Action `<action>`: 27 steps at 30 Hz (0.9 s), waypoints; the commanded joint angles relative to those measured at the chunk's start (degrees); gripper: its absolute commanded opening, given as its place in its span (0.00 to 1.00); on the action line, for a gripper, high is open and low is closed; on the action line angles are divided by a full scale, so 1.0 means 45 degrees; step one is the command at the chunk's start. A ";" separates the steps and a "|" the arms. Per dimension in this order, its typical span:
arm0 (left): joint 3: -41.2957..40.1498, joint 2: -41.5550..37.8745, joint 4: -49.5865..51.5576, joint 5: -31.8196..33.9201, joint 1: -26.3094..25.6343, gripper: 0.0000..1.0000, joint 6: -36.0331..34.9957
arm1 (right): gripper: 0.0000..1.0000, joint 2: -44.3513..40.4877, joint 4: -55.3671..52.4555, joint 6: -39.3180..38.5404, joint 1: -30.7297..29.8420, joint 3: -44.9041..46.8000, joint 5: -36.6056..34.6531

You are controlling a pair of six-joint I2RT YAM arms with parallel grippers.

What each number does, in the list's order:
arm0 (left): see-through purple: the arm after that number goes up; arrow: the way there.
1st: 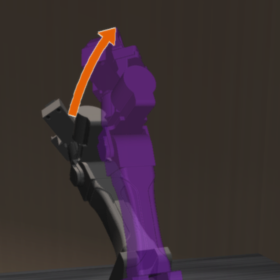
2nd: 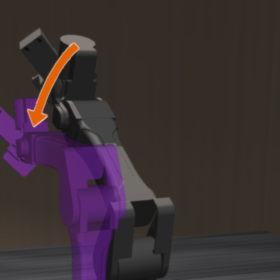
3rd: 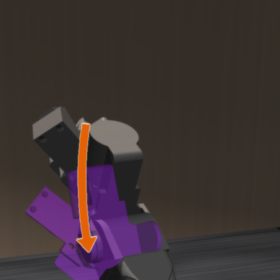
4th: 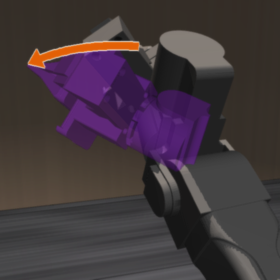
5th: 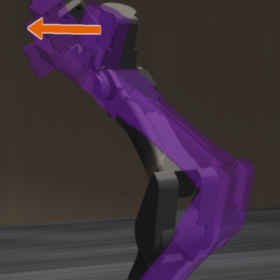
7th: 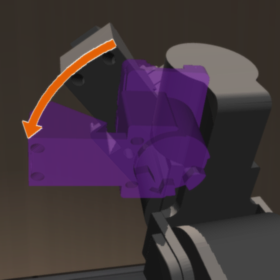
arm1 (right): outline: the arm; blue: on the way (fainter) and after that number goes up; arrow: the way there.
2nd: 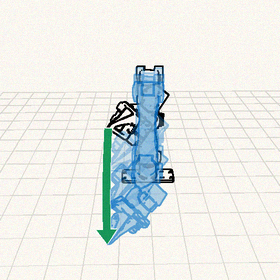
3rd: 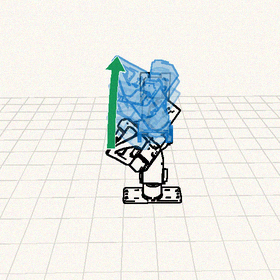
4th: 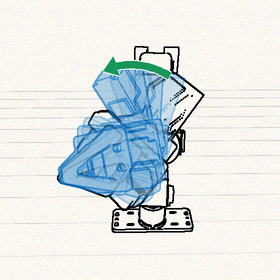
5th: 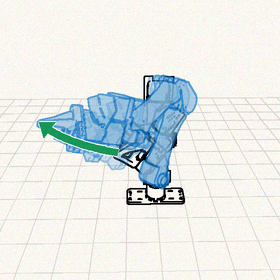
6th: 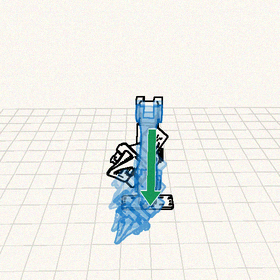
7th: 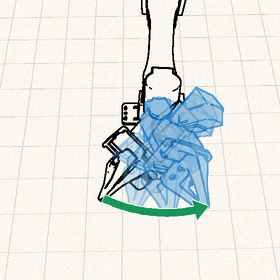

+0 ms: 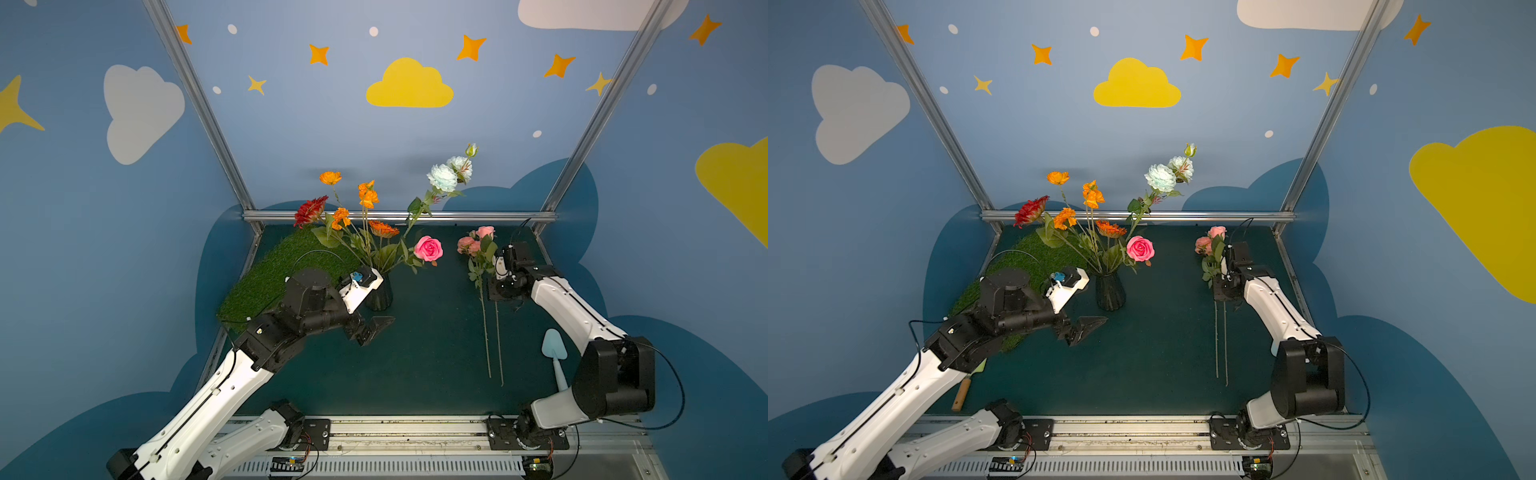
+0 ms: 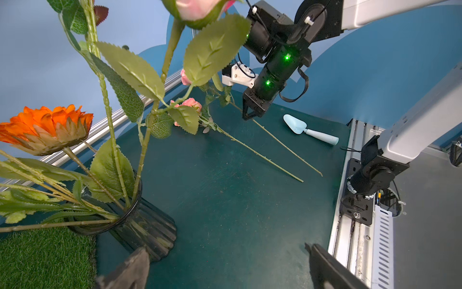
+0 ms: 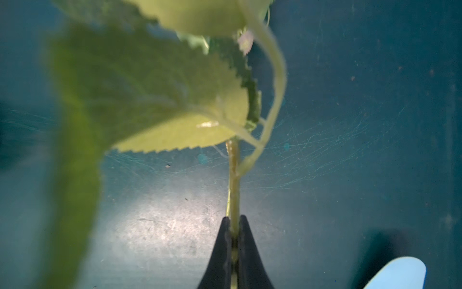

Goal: Pick out pink flowers from the vase
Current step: Place the flower at the center of the board.

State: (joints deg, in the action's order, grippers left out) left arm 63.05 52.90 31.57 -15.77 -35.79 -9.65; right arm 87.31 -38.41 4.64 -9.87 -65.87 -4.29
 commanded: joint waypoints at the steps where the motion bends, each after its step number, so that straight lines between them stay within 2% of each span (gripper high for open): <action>1: 0.0030 -0.0192 -0.0044 0.0072 -0.0034 1.00 -0.0033 | 0.00 0.0657 -0.0168 -0.0395 0.0044 -0.0536 -0.0285; 15: -0.0070 -0.0370 0.0109 0.0148 -0.0035 1.00 0.0034 | 0.00 0.1664 0.1186 -0.0138 0.0122 0.0037 -0.0489; 27: -0.0180 -0.0367 0.0035 0.0114 -0.0035 1.00 0.0191 | 0.00 0.2773 0.1531 0.0008 0.0137 -0.0399 -0.0798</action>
State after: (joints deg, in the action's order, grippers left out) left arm 62.96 51.68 31.59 -15.18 -35.79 -9.28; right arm 99.33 -32.91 4.08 -9.47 -66.52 -6.72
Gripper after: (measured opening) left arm 0.999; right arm 0.059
